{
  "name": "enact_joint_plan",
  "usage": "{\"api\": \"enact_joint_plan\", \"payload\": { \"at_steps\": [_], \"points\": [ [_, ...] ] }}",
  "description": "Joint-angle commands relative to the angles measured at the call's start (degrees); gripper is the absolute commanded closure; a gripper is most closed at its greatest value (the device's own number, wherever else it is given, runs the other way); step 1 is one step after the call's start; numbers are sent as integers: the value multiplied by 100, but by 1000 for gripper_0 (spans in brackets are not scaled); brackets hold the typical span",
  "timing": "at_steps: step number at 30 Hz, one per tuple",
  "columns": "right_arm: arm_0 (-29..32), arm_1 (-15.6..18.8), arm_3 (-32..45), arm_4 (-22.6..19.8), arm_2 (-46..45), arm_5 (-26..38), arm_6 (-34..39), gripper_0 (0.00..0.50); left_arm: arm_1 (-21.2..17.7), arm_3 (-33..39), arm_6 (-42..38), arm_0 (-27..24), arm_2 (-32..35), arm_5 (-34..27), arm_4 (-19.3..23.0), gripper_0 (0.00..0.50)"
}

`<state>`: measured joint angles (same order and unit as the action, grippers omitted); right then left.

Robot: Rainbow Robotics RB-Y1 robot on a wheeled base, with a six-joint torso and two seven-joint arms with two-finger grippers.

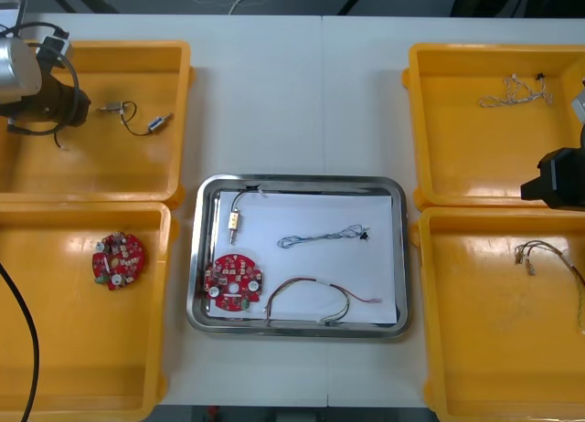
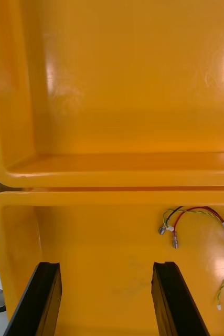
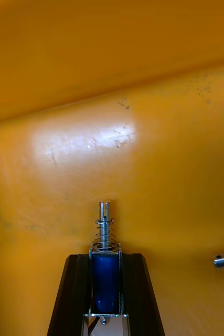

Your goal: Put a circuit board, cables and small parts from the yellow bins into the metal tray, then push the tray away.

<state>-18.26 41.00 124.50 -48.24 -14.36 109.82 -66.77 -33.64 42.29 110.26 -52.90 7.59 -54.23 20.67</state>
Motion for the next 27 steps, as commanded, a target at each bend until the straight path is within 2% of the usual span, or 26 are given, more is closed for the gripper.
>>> {"api": "enact_joint_plan", "payload": {
  "at_steps": [1,8,14,21,27],
  "points": [
    [209,304,-14,69,-155,18,278,0,-108,420,751,-282,85,-580,78,500],
    [420,427,-23,-1,-199,18,304,0,-143,1132,699,-273,366,-1652,69,500],
    [526,444,-23,-80,-313,18,287,0,-134,1651,672,-238,481,-2285,34,500],
    [631,453,-23,-177,-401,18,261,0,-143,2521,497,96,542,-2909,87,500],
    [675,453,-23,-212,-418,18,269,0,-125,3338,-92,360,516,-3647,104,500]
  ]
}}
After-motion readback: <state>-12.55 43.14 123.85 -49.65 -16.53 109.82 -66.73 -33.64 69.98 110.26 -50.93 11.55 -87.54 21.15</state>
